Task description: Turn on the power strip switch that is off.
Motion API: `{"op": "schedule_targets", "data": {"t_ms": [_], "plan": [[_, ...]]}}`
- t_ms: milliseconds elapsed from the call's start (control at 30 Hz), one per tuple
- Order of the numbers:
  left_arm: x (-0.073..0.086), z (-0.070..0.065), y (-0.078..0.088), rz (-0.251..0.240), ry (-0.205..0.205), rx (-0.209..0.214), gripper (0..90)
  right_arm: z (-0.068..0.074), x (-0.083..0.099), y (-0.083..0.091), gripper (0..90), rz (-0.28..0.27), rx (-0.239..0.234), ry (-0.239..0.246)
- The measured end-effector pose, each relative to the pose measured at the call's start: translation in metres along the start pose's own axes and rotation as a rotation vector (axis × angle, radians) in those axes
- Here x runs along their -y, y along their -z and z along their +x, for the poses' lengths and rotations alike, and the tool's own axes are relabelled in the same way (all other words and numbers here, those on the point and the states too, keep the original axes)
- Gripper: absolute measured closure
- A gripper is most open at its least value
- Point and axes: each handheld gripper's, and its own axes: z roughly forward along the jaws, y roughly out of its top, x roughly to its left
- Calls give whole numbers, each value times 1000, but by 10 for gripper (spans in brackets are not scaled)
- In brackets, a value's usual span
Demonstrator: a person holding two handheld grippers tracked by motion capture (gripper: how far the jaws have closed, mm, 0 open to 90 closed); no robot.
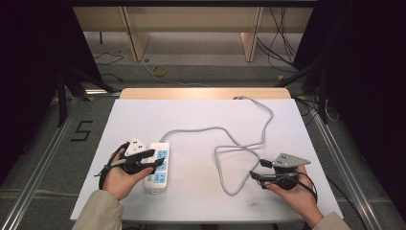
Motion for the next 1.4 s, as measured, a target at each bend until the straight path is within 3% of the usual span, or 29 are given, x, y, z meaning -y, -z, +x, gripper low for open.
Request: {"op": "schedule_targets", "data": {"t_ms": [200, 567, 833, 1000, 1400], "plan": [[4, -4, -5, -25, -42, 38, 449, 0, 0, 0, 375, -3, -5, 1], [10, -21, -15, -40, -97, 159, 341, 1, 0, 0, 374, -7, -11, -1], [15, -33, -18, -59, -108, 216, 296, 1, 0, 1, 369, -4, -16, -2], [19, -33, -18, -56, -117, 237, 261, 2, 0, 1, 366, -7, -21, 0], [20, -31, -15, -51, -119, 234, 259, 2, -1, 0, 363, -6, -26, 4]]}}
